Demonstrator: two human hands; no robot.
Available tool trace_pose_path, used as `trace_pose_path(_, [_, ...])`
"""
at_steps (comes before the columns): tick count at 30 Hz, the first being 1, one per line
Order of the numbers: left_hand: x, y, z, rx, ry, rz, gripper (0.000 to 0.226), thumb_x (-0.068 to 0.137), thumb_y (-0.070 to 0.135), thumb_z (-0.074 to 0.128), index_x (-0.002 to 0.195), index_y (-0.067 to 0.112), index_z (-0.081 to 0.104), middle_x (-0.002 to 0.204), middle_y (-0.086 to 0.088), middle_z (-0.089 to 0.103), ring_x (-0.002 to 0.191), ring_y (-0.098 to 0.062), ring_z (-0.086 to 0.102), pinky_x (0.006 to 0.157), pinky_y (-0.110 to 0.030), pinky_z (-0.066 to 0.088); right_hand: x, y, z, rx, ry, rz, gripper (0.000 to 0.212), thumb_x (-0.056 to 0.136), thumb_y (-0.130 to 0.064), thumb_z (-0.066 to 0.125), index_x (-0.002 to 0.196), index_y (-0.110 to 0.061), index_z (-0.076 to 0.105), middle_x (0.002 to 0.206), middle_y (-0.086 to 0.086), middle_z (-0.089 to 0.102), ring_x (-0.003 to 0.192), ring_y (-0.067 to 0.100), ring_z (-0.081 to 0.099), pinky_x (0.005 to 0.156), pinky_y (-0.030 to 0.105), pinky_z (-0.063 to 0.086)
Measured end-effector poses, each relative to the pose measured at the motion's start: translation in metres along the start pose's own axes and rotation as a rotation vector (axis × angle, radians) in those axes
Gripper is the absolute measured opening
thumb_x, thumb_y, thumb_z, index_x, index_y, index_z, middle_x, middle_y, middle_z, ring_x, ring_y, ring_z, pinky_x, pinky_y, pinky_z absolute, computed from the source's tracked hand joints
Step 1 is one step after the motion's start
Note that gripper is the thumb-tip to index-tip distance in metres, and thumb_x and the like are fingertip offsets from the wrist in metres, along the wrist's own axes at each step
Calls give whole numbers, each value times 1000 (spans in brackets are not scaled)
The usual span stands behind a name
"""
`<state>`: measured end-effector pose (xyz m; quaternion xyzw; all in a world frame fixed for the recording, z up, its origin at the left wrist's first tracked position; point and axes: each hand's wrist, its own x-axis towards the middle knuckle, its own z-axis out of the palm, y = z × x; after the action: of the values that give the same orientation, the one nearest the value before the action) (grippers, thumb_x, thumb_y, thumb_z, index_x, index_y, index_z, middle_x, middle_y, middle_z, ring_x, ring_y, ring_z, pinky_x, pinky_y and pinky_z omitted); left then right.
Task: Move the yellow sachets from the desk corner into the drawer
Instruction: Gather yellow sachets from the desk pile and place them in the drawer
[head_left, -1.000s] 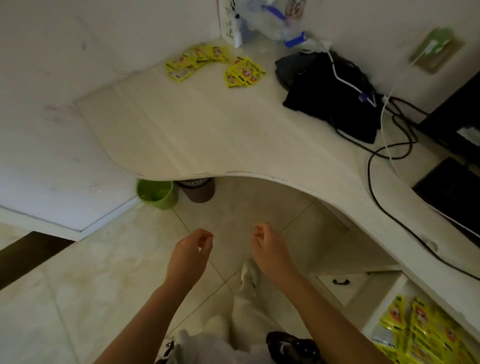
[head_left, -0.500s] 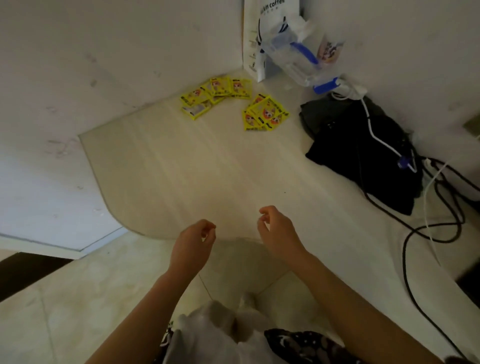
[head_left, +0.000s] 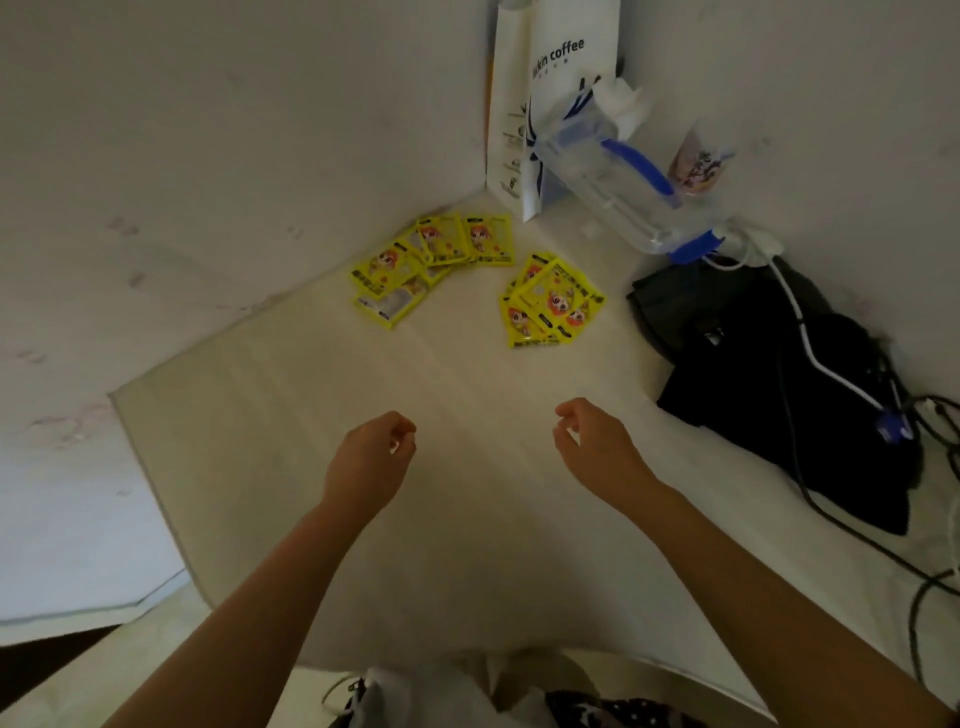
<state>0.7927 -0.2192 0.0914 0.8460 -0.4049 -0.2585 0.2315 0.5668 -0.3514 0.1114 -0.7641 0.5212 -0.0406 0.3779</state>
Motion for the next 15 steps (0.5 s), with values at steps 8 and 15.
trace_pose_path(8, [103, 0, -30, 80, -35, 23, 16, 91, 20, 57, 102, 16, 68, 96, -3, 69, 92, -23, 63, 84, -37, 51, 78, -6, -14, -73, 21, -17, 29, 93, -17, 54, 120, -7, 54, 117, 12, 60, 108, 24, 57, 86, 24, 38])
trace_pose_path(15, [179, 2, -35, 214, -46, 50, 26, 91, 17, 57, 114, 7, 63, 117, -17, 61, 113, -37, 53, 95, -42, 43, 148, -12, -32, -169, -31, -77, 38, 92, -13, 56, 128, -3, 52, 127, 17, 56, 119, 32, 52, 99, 35, 39])
